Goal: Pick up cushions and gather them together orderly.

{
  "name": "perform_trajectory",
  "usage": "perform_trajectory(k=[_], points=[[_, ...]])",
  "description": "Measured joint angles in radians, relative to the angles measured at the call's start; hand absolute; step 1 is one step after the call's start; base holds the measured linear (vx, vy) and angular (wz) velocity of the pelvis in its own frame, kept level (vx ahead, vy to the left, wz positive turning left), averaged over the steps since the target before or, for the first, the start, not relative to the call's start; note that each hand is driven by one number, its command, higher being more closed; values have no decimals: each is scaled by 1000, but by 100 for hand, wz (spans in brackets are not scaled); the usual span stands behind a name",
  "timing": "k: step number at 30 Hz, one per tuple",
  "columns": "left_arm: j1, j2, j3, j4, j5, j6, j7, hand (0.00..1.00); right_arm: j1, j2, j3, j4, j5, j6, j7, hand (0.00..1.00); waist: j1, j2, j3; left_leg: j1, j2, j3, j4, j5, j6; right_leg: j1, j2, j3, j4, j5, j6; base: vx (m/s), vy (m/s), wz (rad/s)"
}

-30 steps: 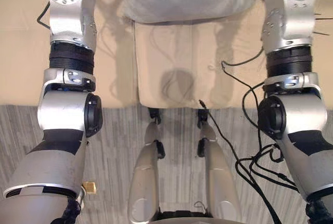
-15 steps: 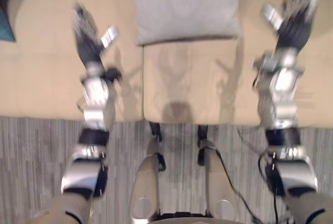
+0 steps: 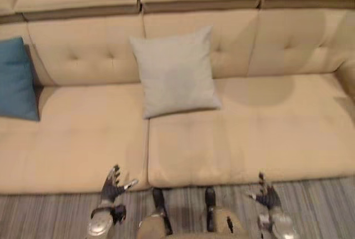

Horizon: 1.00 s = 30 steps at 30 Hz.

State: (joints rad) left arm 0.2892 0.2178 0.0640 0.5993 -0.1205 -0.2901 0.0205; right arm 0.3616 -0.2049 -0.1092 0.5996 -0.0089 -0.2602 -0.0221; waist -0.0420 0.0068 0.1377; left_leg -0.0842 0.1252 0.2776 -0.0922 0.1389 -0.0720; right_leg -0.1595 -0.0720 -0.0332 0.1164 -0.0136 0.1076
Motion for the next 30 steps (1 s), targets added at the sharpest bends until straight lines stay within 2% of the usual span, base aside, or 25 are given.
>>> perform_trajectory(k=[2, 6, 7, 8, 9, 10, 11, 12, 14, 15, 16, 17, 19, 20, 21, 22, 23, 24, 26, 27, 29, 30], points=[[41, 1, 8, 1, 26, 2, -21, 0, 46, -20, -9, 37, -18, 7, 24, 0, -4, -5, -18, 46, -3, 16, -1, -15, 1, 36, -3, 13, 0, -5, -3, 30, 30, -16], [66, 19, 6, 8, 43, 2, -42, 0, 55, -40, -2, 55, -34, 15, 47, 0, -5, -20, -25, 73, -3, 62, -1, -17, 1, 31, 1, 66, 2, 0, -3, -30, 23, -34], [65, 24, 3, 9, 47, 2, -43, 0, 42, -49, 17, 54, -34, 16, 48, 0, 2, -27, -23, 66, -3, 87, 0, -17, 1, 12, 2, 83, 1, 13, 6, -91, 19, -58], [64, 37, -4, 8, 46, 2, -43, 0, 11, -55, 46, 52, -34, 19, 47, 0, 2, -39, -25, 31, -4, 111, 22, -19, 4, -23, -1, 99, -6, 37, 37, -106, 16, -57], [59, 55, -18, 0, 46, 2, -42, 0, -5, -52, 64, 44, -33, 23, 46, 0, -1, -51, -31, -11, -6, 123, 62, -25, 15, -51, -17, 111, -9, 62, 61, -88, 19, -47], [56, 64, -28, -14, 46, 2, -43, 0, -15, -53, 80, 31, -33, 23, 46, 0, 1, -52, -34, -52, -1, 137, 108, -32, 35, -75, -19, 119, -19, 71, 65, -118, -27, -40], [47, 37, -25, -37, 44, 2, -41, 0, -47, -54, 96, 32, -32, 27, 47, 0, 6, -22, -16, -94, 51, 141, 130, -46, 66, -119, -17, 48, 113, 15, 27, -104, -36, -26], [40, 35, -25, -40, 43, 3, -41, 0, -59, -49, 103, 35, -32, 30, 47, 0, 2, -20, -7, -94, 62, 133, 142, -46, 67, -153, -19, 23, 293, -32, -18, -94, -71, -11], [41, 36, -25, -42, 44, 12, -41, 0, -56, -30, 110, 41, -32, 30, 47, 0, 2, -35, 3, -73, 63, 120, 155, -46, 68, -131, -48, 7, 592, -137, -1, -47, -126, 17], [43, 30, -25, -44, 44, 22, -41, 0, -53, -28, 114, 43, -32, 30, 47, 0, 3, -53, -6, -78, 63, 104, 179, -44, 66, -83, -62, 16, 662, -167, 24, -84, -178, 32], [44, 27, -24, -51, 44, 24, -41, 0, -54, -28, 113, 42, -31, 30, 47, 0, 5, -66, -11, -87, 60, 95, 194, -37, 56, -47, -70, 24, 664, -178, 38, -123, -195, 35], [40, 16, -22, -62, 42, 28, -40, 0, -65, -31, 106, 43, -30, 30, 43, 0, 7, -79, -12, -112, 56, 82, 214, -15, 41, -16, -60, 31, 592, -226, 63, -157, -179, 13], [38, -26, -25, -93, 41, 31, -41, 0, -90, -46, 90, 35, -18, 28, 24, 0, 34, -46, -7, -169, 91, 67, 212, 17, 26, -3, -18, 9, 463, -284, 16, -252, -232, -14], [30, -37, -25, -99, 41, 31, -40, 0, -111, -50, 85, 35, -5, 29, 16, 0, 47, -43, 2, -198, 104, 64, 213, 38, 19, -5, -2, -3, 413, -322, -14, -334, -262, -13], [11, -50, -29, -93, 41, 41, -40, 0, -137, -65, 81, 36, 3, 31, 7, 0, 52, -3, 31, -224, 123, 43, 200, 62, 12, -4, 25, -20, 384, -341, -48, -395, -214, 4], [4, -58, -34, -94, 40, 44, -40, 0, -140, -73, 67, 35, 11, 33, 3, 0, 48, 26, 47, -227, 124, 4, 176, 43, -20, -8, 39, -39, 379, -331, -65, -351, -115, 19], [5, -58, -34, -93, 40, 45, -39, 0, -137, -73, 65, 35, 12, 36, 2, 0, 43, 30, 47, -228, 121, -11, 170, 7, -65, -12, 33, -50, 367, -321, -80, -339, -35, 23], [5, -56, -31, -96, 40, 45, -38, 0, -135, -67, 62, 33, 16, 36, 2, 0, 39, 10, 55, -244, 108, -27, 238, -22, -53, -13, 12, -60, 340, -303, -110, -232, -16, 13], [13, -58, -32, -95, 41, 45, -40, 0, -138, -57, 37, 32, 19, 36, 3, 0, 34, 5, 53, -252, 81, -40, 437, -63, -3, -20, -14, -62, 314, -272, -115, -232, -40, 7], [16, -59, -30, -95, 41, 43, -40, 0, -138, -57, 30, 32, 19, 36, 4, 0, 30, 8, 53, -225, 64, -61, 519, -160, -10, -22, -14, -45, 287, -249, -107, -193, -5, -12], [18, -59, -24, -94, 41, 43, -40, 0, -142, -55, 30, 31, 17, 36, 6, 0, 41, 13, 51, -180, 61, -107, 534, -249, -28, -40, 4, -11, 261, -211, -100, -117, 70, -47], [18, -59, -24, -91, 41, 43, -40, 0, -143, -55, 29, 31, 17, 36, 5, 0, 51, 14, 51, -169, 57, -124, 525, -268, -31, -50, 11, 2, 258, -201, -98, -135, 145, -70]])
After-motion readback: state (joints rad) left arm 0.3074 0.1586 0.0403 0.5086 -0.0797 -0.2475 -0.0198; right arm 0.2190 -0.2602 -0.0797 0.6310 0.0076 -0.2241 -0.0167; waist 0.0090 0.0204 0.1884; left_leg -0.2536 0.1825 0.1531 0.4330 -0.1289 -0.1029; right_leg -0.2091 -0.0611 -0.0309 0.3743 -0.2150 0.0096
